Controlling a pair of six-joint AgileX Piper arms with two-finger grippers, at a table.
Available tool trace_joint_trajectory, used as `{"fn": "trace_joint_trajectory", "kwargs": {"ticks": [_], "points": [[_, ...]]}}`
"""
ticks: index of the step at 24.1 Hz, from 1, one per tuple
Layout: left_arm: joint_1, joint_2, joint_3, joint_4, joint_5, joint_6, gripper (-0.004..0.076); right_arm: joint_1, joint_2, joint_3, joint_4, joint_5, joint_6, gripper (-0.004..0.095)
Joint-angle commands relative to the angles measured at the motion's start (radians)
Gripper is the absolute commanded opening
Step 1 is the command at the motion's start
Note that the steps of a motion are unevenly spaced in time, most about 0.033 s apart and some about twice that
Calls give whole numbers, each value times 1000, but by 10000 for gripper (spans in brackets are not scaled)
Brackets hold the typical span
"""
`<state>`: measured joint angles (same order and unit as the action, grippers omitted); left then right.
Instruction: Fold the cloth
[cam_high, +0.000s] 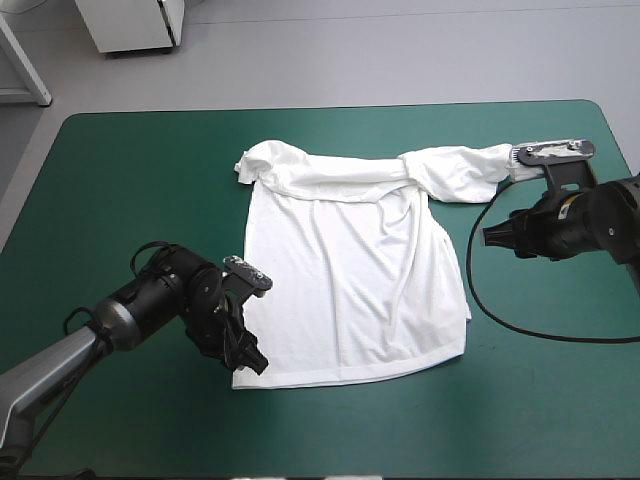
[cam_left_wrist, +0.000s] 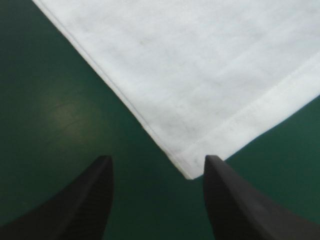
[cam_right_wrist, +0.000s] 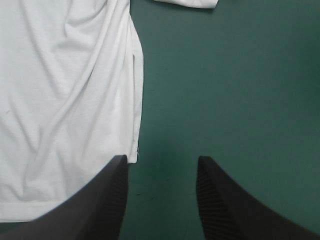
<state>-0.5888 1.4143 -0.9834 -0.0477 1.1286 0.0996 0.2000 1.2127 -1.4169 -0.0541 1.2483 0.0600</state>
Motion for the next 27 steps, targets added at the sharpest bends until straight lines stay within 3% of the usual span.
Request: {"fn": "trace_joint_trajectory", "kwargs": {"ticks": [1,7,9,11,13,23,27], "points": [[-50,-21,34,-8,-55,-48,388,1,-26,-23,-28,-32,6,412],[-73,44,129,34,-128,-121,367,1,-26,-23,-28,-32,6,412],[-75,70,132,22,-170,-124,259,1,-26,-23,-28,-32,6,412],[-75,98,132,-41,-224,-120,85,1,-26,-23,-41,-32,6,412],[-75,113,132,-53,-231,-117,-9,1,-26,-23,-46,-32,6,412],[-75,125,132,-63,-236,-100,-9,1,75,19,-34,-36,9,466],[-75,125,132,-65,-226,-100,-9,1,149,67,16,-90,15,473]]}}
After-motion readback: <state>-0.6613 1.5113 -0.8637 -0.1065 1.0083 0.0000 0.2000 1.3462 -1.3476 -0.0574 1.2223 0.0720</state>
